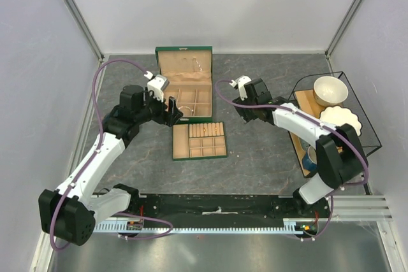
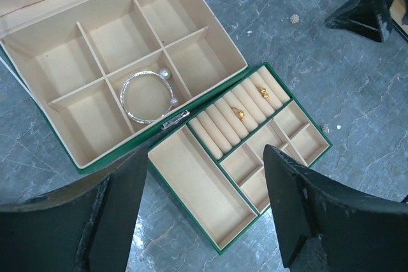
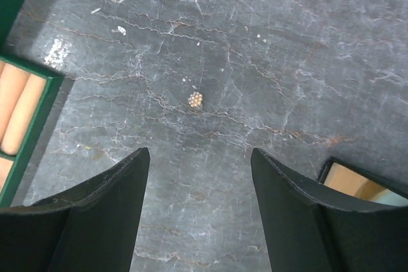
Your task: Organize the mixed jewelry
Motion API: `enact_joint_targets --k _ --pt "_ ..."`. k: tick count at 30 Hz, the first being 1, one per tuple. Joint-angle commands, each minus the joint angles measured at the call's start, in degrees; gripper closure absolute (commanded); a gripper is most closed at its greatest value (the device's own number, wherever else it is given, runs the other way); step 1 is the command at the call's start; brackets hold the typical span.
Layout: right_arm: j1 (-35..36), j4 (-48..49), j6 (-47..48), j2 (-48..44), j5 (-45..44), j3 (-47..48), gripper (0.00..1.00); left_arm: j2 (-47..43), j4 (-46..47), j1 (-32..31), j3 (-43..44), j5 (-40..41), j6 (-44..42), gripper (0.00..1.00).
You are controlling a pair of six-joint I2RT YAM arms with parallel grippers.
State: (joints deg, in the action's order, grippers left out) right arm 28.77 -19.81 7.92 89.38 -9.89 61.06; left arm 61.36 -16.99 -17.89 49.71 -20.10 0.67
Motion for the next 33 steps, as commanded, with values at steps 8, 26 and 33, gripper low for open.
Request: enact_joint_targets --k 8,26,33 --pt "-4.16 3.03 0.34 10.98 7.6 4.94 0.32 -1.33 -0.06 2.6 1.97 -2.84 -1.46 0.17" --pt "-5.31 2.85 -0.01 17.31 11.82 9.52 0.34 -0.46 0.29 3.65 1.7 -3.63 -1.46 0.04" --pt "-5.92 2.59 0.16 17.84 12.17 9.43 0.37 -0.37 0.38 4.0 1.53 -4.07 -1.46 0.04"
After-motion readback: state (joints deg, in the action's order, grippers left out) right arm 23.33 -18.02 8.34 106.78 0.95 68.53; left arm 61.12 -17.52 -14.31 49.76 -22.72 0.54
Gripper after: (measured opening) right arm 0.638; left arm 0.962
